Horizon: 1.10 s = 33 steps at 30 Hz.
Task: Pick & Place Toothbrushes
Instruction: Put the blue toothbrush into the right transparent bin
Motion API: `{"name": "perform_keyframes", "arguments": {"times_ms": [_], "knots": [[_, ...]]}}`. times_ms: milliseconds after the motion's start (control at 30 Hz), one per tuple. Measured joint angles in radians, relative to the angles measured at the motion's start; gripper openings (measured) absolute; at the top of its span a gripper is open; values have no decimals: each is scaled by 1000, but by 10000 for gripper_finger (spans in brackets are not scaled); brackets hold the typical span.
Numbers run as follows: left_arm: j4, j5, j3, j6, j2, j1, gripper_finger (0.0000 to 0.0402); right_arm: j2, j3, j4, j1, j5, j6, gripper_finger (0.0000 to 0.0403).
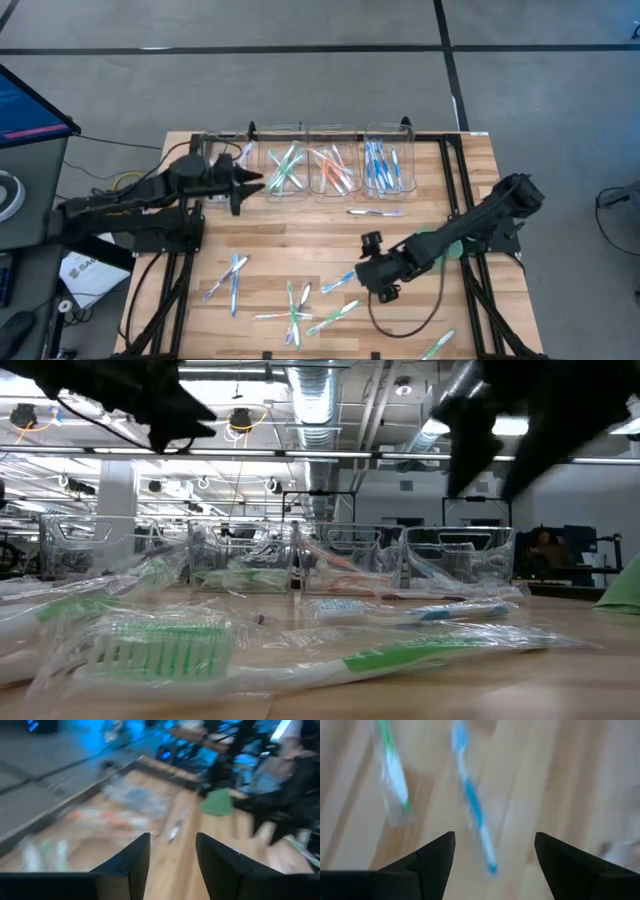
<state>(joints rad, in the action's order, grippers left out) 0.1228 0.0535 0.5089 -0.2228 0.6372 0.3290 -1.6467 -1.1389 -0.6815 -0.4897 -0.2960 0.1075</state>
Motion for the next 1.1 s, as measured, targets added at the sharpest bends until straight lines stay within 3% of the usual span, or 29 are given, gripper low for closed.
{"name": "perform_keyframes", "arguments": {"times_ms": [300,833,1100], "knots": [[-233,-3,-76,38,98,-165,152,-137,5,70,84,221,0,270],[-378,-4,-95,114,279,-356,154,-273,-1,161,85,128,-2,270],[-436,-4,-96,136,371,-454,153,-327,-17,149,129,215,163,256]]}}
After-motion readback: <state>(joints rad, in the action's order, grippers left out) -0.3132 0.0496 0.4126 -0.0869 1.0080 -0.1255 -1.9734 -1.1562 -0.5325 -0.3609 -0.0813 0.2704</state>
